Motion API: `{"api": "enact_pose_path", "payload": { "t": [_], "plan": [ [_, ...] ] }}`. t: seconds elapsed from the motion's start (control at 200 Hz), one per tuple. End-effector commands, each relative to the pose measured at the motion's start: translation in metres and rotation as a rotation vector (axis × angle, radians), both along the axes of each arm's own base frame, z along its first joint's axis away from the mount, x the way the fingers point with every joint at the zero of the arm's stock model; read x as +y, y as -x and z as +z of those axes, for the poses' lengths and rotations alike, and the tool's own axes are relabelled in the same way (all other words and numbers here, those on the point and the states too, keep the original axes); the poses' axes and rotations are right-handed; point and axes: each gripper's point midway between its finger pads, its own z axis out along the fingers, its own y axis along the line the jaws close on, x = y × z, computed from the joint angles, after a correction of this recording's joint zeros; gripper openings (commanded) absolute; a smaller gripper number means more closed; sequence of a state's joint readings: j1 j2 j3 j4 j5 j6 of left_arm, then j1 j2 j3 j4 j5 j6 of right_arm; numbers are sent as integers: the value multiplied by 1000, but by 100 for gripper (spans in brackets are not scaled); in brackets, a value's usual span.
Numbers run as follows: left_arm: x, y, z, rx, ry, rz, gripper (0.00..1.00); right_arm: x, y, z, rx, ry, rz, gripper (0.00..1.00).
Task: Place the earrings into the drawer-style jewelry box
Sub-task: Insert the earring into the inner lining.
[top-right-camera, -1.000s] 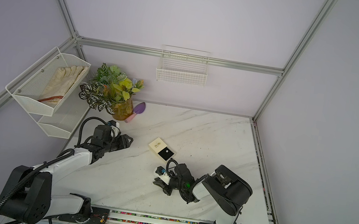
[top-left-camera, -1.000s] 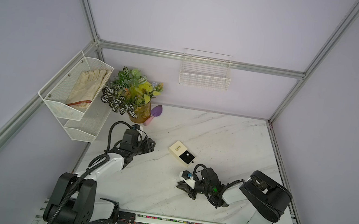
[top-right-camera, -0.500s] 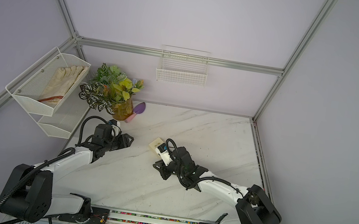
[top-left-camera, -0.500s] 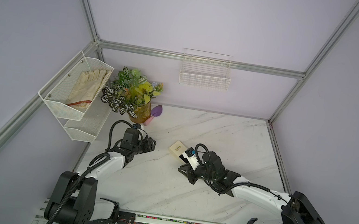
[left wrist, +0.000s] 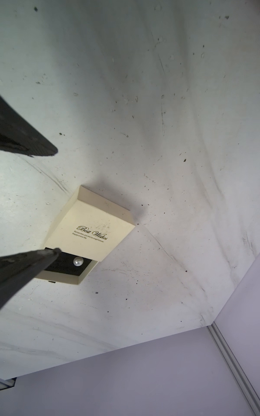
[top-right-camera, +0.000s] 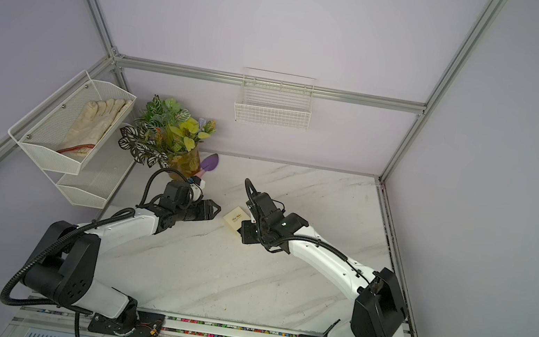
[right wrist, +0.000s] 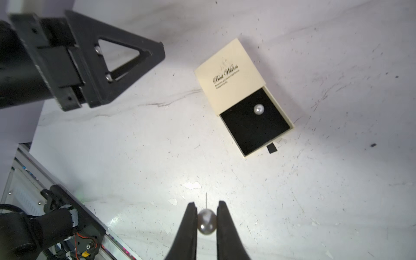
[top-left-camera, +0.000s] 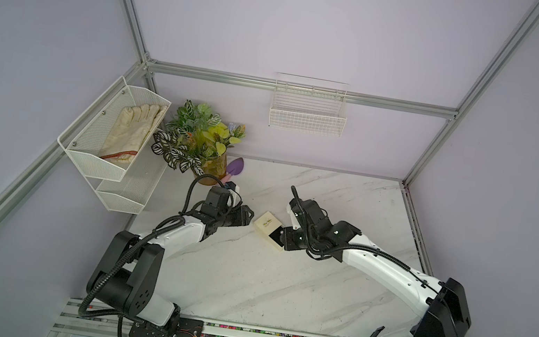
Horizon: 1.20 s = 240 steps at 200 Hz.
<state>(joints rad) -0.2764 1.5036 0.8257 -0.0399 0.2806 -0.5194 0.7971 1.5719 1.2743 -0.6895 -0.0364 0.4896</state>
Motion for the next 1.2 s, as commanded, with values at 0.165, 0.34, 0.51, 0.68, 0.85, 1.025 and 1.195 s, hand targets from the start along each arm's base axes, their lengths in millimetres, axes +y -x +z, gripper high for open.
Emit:
{"api": "enact_pose_path", "payload": {
  "t": [0.165,0.34,0.51,0.68,0.85,1.025,1.195],
  "plan": [
    [-22,-35,10,-33,11,-93,74,-16,-7,-8,165,110,-43,0],
    [-31,-44,-6,39,14,-130,75,-20,-20,-21,262,84,-71,0],
    [-37,-47,-16,70,23,-155,73,-18,-31,-24,277,125,-67,0],
    [-37,-46,-29,97,14,-159,72,-22,-37,-43,290,216,-51,0],
    [-39,-47,-38,118,17,-167,69,-15,-40,-58,311,227,-26,0],
    [-36,-47,-46,128,-3,-163,67,-7,-45,-66,318,232,-11,0],
    [-35,-47,-52,142,-11,-160,65,-2,-47,-73,327,240,-2,0]
  ]
}}
